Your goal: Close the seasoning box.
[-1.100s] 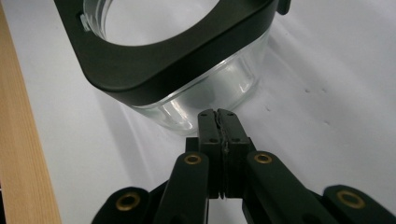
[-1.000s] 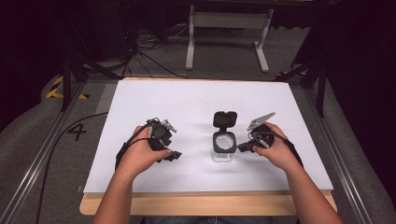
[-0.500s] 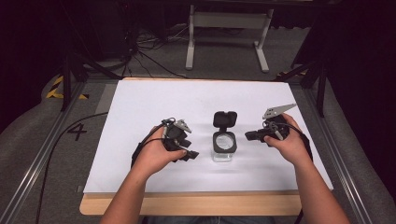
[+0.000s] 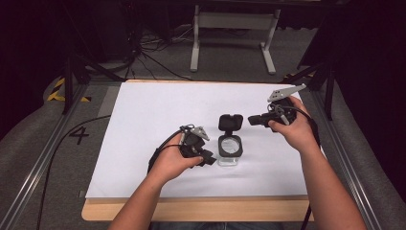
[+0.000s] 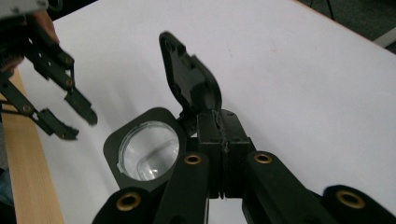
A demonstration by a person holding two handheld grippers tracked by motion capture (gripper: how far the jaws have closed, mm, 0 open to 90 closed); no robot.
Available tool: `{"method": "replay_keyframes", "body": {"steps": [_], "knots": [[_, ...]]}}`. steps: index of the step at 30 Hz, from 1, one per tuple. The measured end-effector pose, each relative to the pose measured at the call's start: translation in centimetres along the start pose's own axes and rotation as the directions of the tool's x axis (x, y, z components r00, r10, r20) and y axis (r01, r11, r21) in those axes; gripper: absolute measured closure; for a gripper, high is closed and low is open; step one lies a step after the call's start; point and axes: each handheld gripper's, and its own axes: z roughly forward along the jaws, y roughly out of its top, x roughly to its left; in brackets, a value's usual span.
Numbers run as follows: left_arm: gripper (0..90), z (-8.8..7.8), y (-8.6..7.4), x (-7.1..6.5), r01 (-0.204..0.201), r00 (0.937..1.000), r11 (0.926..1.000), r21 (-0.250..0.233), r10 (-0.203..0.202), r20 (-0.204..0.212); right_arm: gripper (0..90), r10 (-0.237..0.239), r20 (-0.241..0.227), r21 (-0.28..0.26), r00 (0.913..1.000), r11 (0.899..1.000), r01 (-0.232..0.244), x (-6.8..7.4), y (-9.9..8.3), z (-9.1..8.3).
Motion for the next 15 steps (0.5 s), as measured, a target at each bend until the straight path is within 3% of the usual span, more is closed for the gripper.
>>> {"method": "replay_keyframes", "body": {"steps": [7,10,15], "knots": [[87.5,1.1,0.0,-0.2,0.006,0.9990,0.9996,-0.027,-0.004,0.044,90.0,-0.007,0.000,-0.021,1.0000,1.000,0.007,-0.1,2.0,0.3],[85.2,1.8,0.0,-0.4,-0.008,0.9987,0.9997,-0.023,0.009,0.050,90.0,-0.008,-0.003,-0.028,1.0000,1.000,0.008,-0.1,2.7,0.7],[87.1,2.7,-0.2,-0.4,0.007,0.9982,0.9996,-0.028,-0.005,0.060,90.0,-0.011,-0.010,-0.034,0.9999,0.999,0.010,0.0,3.6,1.4]]}}
